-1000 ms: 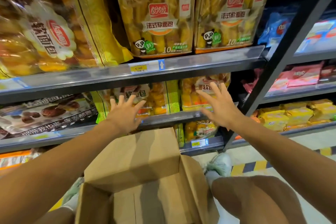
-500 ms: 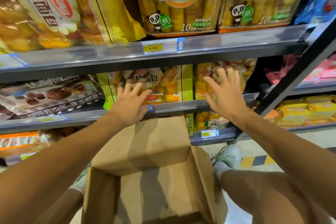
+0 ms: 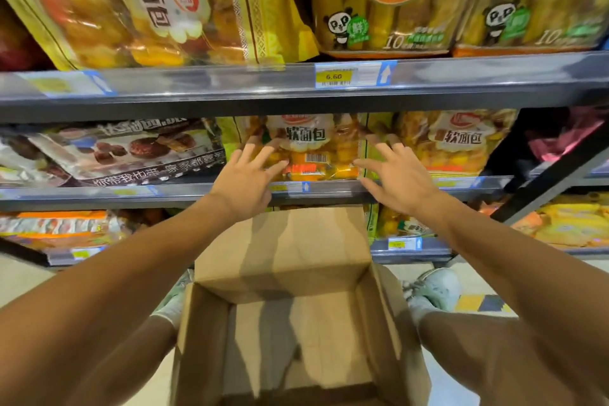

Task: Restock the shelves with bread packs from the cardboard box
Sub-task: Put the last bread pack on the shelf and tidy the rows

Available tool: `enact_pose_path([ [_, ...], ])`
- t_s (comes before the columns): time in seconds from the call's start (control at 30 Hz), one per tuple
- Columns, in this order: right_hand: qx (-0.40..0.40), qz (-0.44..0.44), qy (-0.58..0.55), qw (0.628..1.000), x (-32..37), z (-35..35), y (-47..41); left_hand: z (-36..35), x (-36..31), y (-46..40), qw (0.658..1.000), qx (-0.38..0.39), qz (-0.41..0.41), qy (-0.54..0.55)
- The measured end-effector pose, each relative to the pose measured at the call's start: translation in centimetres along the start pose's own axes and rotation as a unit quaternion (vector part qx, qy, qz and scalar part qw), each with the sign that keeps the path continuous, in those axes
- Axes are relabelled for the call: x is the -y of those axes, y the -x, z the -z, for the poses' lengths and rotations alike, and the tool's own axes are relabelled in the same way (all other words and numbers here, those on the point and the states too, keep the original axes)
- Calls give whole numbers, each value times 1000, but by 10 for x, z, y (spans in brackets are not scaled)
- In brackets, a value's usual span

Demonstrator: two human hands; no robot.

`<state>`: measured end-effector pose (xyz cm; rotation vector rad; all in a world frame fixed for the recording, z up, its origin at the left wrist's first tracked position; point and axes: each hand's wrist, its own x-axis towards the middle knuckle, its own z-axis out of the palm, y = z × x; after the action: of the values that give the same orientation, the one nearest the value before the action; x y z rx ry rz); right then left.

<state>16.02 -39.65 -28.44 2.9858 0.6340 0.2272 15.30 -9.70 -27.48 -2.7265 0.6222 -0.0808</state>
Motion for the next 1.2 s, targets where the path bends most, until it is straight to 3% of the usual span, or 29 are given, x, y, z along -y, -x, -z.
enact_pose_path([
  [0.17,-120,-34,-8,992,-25,4,26,20,-21,-6,999,-35,21,9],
  [0.27,-158,-104,2,982,-47,6,44,36,-34,-19,997,-44,42,38],
  [0.43,-119,-215,8,969,-74,15,52,51,-52,-44,997,8,55,53],
  [0.63,-24,-242,53,969,-74,20,24,58,-51,-53,996,43,57,55],
  [0.83,-97,-253,-5,963,-69,7,37,55,-42,-44,999,27,40,21],
  [1.1,-29,-231,17,972,-77,23,13,55,-42,-55,989,83,52,113],
  [1.2,-14,-234,38,971,-78,19,24,60,-38,-47,991,71,44,103],
])
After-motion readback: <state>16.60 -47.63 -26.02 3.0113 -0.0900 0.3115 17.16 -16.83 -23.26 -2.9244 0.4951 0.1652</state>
